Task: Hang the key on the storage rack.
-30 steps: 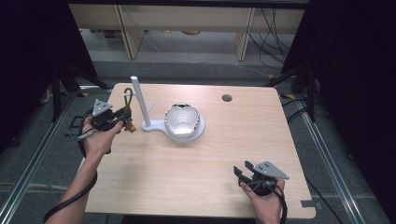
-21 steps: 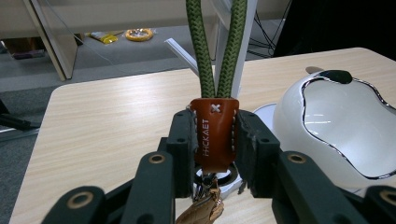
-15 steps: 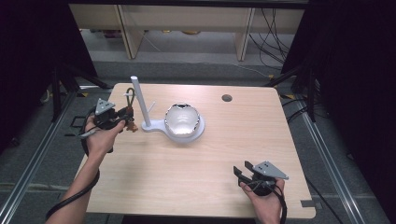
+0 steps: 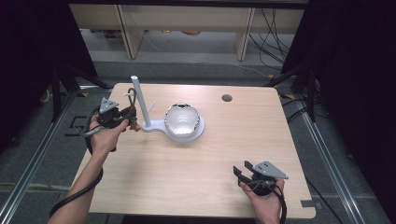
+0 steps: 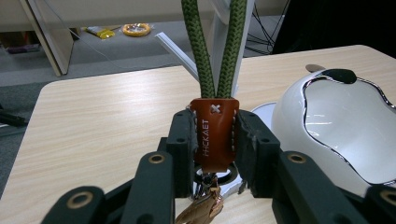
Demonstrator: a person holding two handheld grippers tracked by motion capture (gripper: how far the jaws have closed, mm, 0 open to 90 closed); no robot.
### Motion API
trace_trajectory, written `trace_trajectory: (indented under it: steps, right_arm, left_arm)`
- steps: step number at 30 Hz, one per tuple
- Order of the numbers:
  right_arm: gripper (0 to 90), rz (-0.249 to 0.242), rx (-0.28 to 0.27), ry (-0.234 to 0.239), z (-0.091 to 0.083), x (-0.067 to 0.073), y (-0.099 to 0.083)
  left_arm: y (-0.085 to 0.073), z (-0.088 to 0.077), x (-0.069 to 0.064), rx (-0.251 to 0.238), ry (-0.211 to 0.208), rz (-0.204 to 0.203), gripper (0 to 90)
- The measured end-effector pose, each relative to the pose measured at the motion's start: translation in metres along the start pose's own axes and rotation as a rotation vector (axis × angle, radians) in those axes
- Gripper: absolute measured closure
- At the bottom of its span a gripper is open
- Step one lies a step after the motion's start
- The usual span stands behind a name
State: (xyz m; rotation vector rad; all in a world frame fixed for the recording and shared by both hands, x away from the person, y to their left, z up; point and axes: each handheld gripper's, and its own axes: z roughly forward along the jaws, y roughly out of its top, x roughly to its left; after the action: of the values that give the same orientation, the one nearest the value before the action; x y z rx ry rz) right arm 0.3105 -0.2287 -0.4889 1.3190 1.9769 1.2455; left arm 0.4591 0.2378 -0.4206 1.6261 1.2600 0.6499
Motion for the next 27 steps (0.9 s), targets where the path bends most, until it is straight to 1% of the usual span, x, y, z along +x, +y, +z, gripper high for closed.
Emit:
trace_trajectory:
  steps: [2,4,5,6,7,9,10,11,12,13,16,18,19,20,21,22,23,24,25,26,27]
  right_arm:
    - [49.3,-0.001,0.0,0.0,0.0,0.0,0.0]
    - [49.3,-0.004,0.001,0.0,0.0,0.0,0.0]
    - [49.3,0.01,0.005,-0.004,0.0,0.001,0.0]
    - [49.3,-0.006,0.009,0.002,0.0,0.0,0.0]
    - [49.3,-0.004,0.006,0.006,0.001,0.0,0.0]
    - [49.4,0.001,-0.007,0.015,0.002,0.001,-0.001]
    - [49.3,-0.003,0.008,0.008,0.001,0.001,0.0]
    - [49.4,-0.002,0.008,0.008,0.002,0.001,0.0]
    - [49.3,-0.002,0.008,0.008,0.002,0.001,0.0]
    - [49.3,-0.002,0.008,0.008,0.002,0.001,0.0]
    - [49.3,-0.002,0.007,0.008,0.002,0.001,0.0]
    - [49.3,-0.005,0.011,0.004,0.002,0.001,0.0]
    - [49.3,-0.009,0.008,0.003,0.002,0.001,-0.001]
    - [49.3,0.033,0.021,0.0,0.001,0.005,-0.001]
    - [49.3,0.008,0.017,0.0,0.002,0.002,-0.001]
    - [49.3,-0.003,0.014,0.004,0.002,0.001,-0.001]
    - [49.3,-0.007,0.004,0.002,0.003,0.001,-0.001]
    - [49.3,-0.007,0.004,0.002,0.003,0.001,-0.001]
    - [49.3,0.043,0.023,-0.002,0.001,0.005,-0.001]
    - [49.3,0.014,0.01,-0.003,0.001,0.003,-0.001]
    - [49.3,0.02,0.022,0.0,0.0,0.004,-0.001]
  left_arm:
    - [-0.001,0.001,-0.002,0.008,-0.004,-0.018,67.8]
    - [-0.001,0.002,-0.001,0.011,0.001,-0.005,67.8]
    - [-0.001,0.003,0.001,0.012,0.007,0.017,67.8]
    - [-0.001,0.003,0.002,0.011,0.01,0.026,67.7]
    - [-0.002,0.004,0.002,0.014,0.012,0.019,67.7]
    - [-0.002,0.005,0.004,0.014,0.019,0.037,67.7]
    - [-0.003,0.005,0.004,0.023,0.026,0.043,67.7]
    - [-0.003,0.006,0.004,0.016,0.024,0.045,67.6]
    - [-0.004,0.007,0.004,0.025,0.025,0.05,67.6]
    - [-0.005,0.008,0.004,0.019,0.021,0.047,67.6]
    - [-0.006,0.011,0.004,0.029,0.023,0.053,67.4]
    - [-0.007,0.012,0.004,0.025,0.022,0.053,67.3]
    - [-0.007,0.012,0.003,0.036,0.026,0.058,67.3]
    - [-0.006,0.013,0.003,0.033,0.024,0.056,67.1]
    - [-0.006,0.013,0.002,0.035,0.025,0.055,66.9]
    - [-0.006,0.014,0.002,0.037,0.027,0.057,66.8]
    - [-0.007,0.014,0.002,0.037,0.032,0.061,66.5]
    - [-0.007,0.015,0.002,0.027,0.03,0.065,66.3]
    - [-0.008,0.014,0.003,0.031,0.038,0.085,66.0]
    - [-0.008,0.015,0.003,0.024,0.037,0.096,65.8]
    - [-0.009,0.015,0.003,0.02,0.035,0.109,65.6]
